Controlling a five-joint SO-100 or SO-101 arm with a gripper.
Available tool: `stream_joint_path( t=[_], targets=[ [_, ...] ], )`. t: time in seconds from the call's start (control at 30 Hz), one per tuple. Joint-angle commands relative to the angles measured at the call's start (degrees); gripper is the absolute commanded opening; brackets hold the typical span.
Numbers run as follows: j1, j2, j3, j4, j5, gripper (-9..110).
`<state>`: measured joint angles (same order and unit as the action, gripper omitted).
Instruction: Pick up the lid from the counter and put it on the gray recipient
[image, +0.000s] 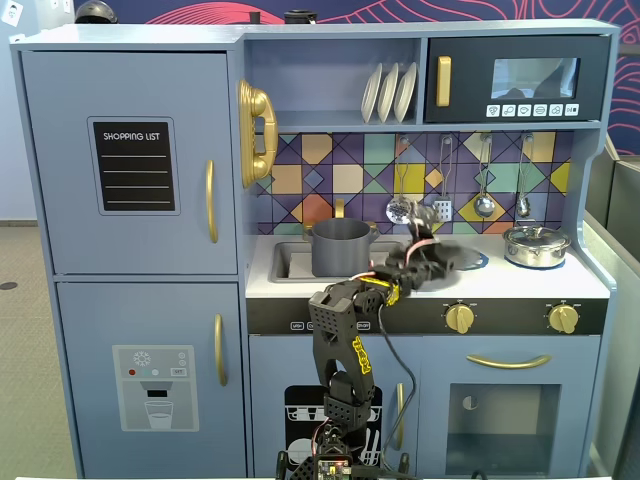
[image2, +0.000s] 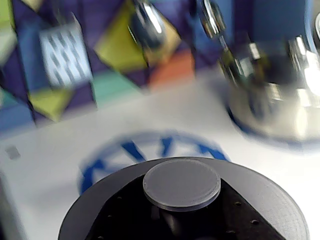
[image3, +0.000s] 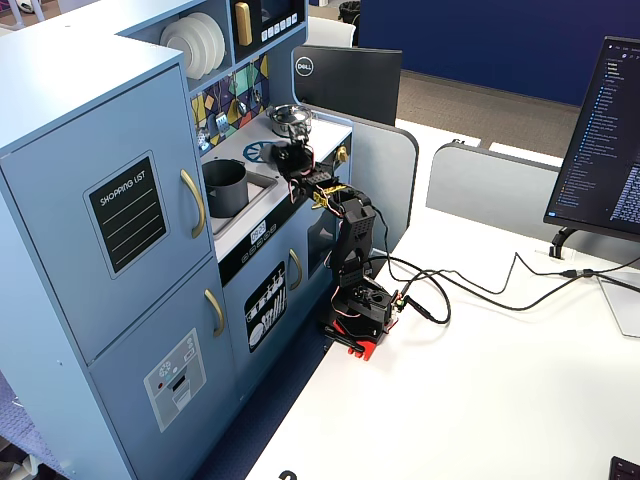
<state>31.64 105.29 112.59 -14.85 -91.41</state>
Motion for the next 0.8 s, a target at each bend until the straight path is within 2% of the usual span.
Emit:
stream_joint_path(
  t=[0.0,0.23,0.77],
  targets=[
    [-3.5,7.1,-9.8,5.9,-0.4,0],
    [-14.0,10.5,-18.5,14.8,-2.8,0],
    [-30.4,14.2,-13.4,19.0,-2.7,0]
  ],
)
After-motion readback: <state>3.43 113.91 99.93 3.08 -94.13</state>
